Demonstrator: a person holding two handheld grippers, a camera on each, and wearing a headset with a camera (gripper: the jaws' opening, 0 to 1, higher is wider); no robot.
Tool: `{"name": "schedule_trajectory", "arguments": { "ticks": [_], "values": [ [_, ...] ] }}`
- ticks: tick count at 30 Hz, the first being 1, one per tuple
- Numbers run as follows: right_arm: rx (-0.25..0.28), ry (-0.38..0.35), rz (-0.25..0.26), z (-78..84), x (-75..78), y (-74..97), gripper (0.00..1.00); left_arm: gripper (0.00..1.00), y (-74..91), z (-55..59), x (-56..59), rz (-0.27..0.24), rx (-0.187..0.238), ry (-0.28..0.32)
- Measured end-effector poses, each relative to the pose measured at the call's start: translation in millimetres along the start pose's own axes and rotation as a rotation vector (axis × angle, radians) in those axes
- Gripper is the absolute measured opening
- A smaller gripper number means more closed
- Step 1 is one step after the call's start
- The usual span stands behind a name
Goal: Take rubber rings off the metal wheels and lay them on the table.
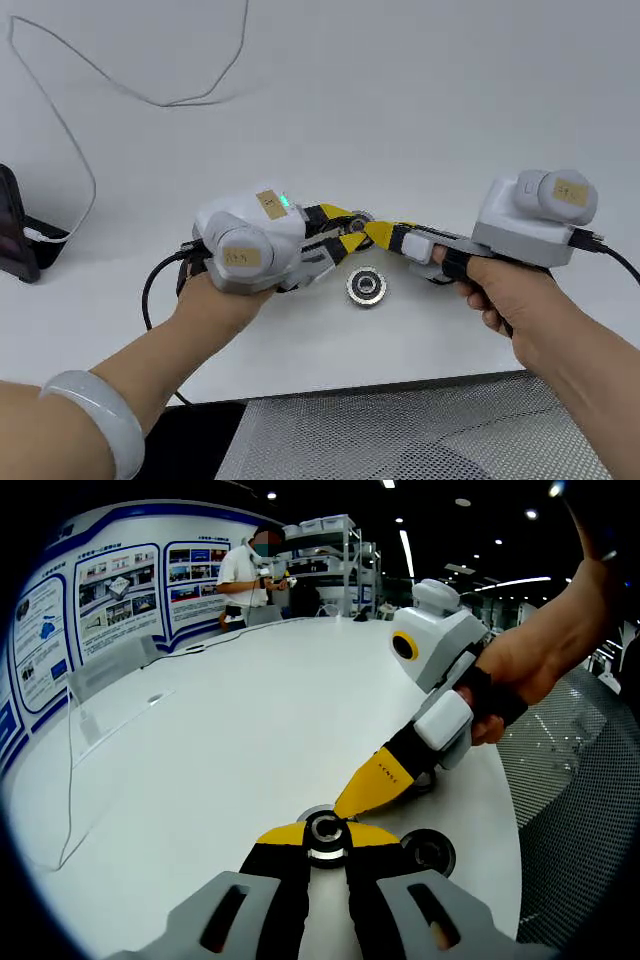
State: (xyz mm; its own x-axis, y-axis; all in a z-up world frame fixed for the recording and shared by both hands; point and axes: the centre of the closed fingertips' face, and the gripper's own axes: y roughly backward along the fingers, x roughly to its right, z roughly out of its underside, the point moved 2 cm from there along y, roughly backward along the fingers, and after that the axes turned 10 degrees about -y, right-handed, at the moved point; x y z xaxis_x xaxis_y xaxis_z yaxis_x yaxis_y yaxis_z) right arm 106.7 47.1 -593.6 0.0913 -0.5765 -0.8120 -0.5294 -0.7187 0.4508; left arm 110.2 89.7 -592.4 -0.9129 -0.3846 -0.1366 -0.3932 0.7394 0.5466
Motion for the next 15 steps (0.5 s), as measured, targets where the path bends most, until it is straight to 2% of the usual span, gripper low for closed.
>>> {"name": "schedule_trajectory", "arguments": {
  "ticks": [9,15],
  "values": [
    [-0.015,-0.008,-0.007,2.7,1.3,-4.6,0.19,0.14,0.3,0.0,0.5,-0.001,0.001,0.001],
    [-0.014,-0.015,-0.019,2.8,-2.9,-1.1,0.19,0.14,-0.2,0.4,0.0,-0.001,0.003,0.003]
  ]
}}
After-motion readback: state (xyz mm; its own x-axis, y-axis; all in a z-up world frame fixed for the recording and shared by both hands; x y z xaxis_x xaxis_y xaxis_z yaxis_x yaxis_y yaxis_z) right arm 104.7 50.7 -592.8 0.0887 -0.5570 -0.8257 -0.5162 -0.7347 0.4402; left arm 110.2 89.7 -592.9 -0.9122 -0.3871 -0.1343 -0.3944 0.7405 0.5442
